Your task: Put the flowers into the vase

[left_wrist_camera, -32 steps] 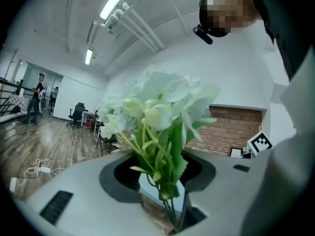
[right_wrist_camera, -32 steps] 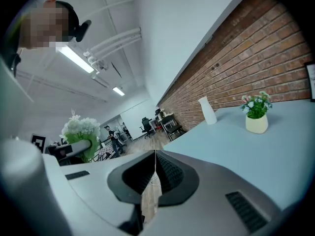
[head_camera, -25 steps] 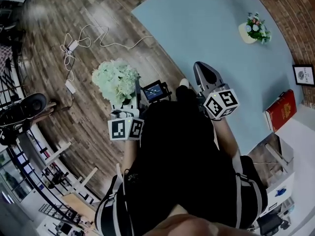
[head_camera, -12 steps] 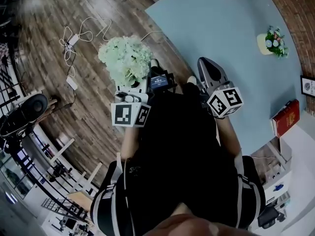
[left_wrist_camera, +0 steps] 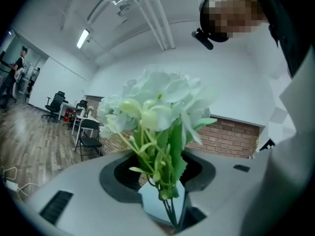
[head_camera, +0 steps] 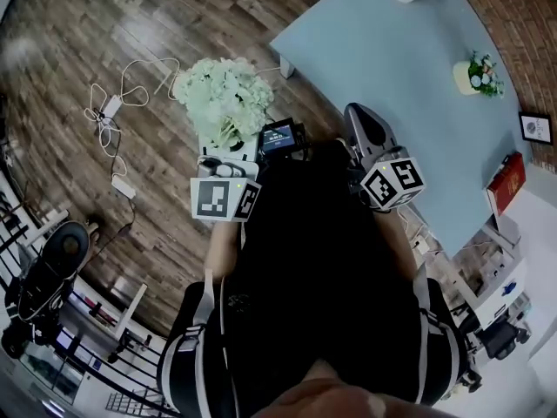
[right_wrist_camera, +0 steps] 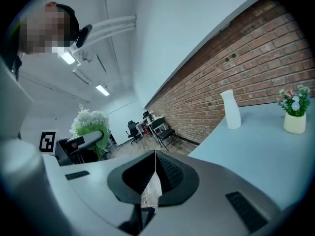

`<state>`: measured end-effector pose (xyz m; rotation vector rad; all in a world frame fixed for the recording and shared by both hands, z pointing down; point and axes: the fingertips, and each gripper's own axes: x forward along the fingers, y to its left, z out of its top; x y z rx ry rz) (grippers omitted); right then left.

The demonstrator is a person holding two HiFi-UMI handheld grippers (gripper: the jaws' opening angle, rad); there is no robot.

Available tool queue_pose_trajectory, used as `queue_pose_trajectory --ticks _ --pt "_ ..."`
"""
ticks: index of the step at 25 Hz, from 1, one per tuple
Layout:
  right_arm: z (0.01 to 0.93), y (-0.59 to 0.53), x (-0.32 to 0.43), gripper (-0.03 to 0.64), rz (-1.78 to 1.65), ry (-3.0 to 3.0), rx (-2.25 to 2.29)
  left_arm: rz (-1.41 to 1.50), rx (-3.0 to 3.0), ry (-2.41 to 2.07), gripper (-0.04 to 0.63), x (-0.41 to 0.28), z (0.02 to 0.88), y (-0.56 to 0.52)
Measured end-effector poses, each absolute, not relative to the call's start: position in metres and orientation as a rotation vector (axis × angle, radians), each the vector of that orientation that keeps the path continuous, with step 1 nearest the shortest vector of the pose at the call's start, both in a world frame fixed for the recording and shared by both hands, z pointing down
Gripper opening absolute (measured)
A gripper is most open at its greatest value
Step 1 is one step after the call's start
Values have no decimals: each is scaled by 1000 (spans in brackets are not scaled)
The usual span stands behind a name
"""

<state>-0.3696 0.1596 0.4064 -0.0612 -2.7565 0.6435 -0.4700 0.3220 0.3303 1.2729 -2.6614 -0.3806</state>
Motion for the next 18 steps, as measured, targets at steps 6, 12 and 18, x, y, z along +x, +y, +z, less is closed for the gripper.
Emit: queue_pose_trajectory --ticks 6,12,18 --pt "420 122 -369 18 692 -2741 129 -344 1430 -2550 193 -500 340 268" --pt "427 83 -383 18 783 -2771 193 -309 1529 -2497 193 -517 324 202" --pt "426 9 -395 18 894 -2833 327 -191 1677 -2421 193 -534 311 106"
